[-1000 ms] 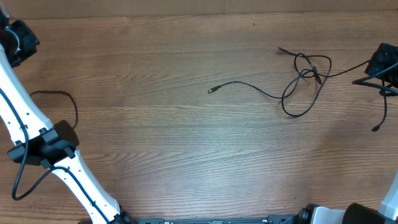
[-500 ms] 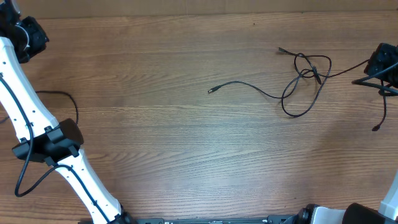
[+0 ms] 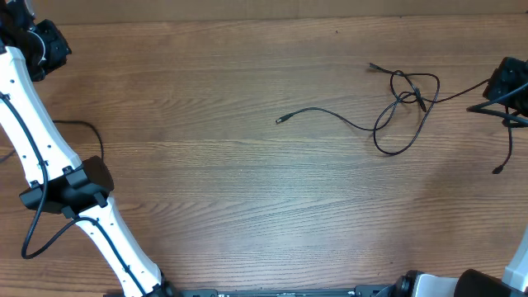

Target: Untangle cables

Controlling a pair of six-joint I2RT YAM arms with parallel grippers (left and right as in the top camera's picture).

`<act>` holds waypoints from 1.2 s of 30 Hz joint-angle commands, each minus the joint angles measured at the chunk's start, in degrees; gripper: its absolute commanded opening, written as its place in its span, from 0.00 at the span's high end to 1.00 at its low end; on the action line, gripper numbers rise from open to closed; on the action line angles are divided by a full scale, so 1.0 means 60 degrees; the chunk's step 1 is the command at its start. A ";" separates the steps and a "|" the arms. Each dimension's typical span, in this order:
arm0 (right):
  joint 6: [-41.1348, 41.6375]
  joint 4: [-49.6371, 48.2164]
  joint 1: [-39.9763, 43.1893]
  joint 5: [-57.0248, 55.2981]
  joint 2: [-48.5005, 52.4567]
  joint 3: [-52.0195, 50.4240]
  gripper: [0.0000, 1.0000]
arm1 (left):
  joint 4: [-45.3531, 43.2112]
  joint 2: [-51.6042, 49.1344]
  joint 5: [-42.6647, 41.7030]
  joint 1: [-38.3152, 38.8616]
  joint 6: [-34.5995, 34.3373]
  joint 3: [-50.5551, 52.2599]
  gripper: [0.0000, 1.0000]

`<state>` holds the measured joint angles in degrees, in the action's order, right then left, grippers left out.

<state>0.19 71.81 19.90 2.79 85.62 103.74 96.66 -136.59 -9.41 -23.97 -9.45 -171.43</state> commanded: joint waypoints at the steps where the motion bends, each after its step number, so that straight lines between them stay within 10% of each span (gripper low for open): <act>1: -0.0036 -0.0022 0.0069 0.0066 -0.0044 -0.0051 0.96 | 0.0022 0.0215 0.0102 0.0018 0.0149 -0.0131 0.27; 4: -0.0036 -0.0022 0.0069 0.0073 -0.0007 -0.0051 0.96 | 0.0022 0.0215 0.0102 0.0018 0.0149 -0.0131 0.00; 12: -0.0044 0.0022 0.0069 0.0270 0.0273 -0.0051 0.78 | 0.0025 0.0364 0.0616 0.0018 -0.0135 -0.0131 0.00; 24: -0.0073 -0.0044 0.0069 0.0277 0.0535 -0.0051 0.77 | 0.0025 0.3104 0.2379 0.0015 -0.1002 0.0015 0.00; 36: -0.0073 -0.0018 0.0069 0.0346 0.0663 -0.0127 0.77 | 0.0022 0.7395 0.4098 -0.0007 -0.1756 0.3901 0.00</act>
<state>-0.05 71.88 19.90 4.29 89.56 103.39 96.66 -94.78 7.84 -23.99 -15.94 -155.04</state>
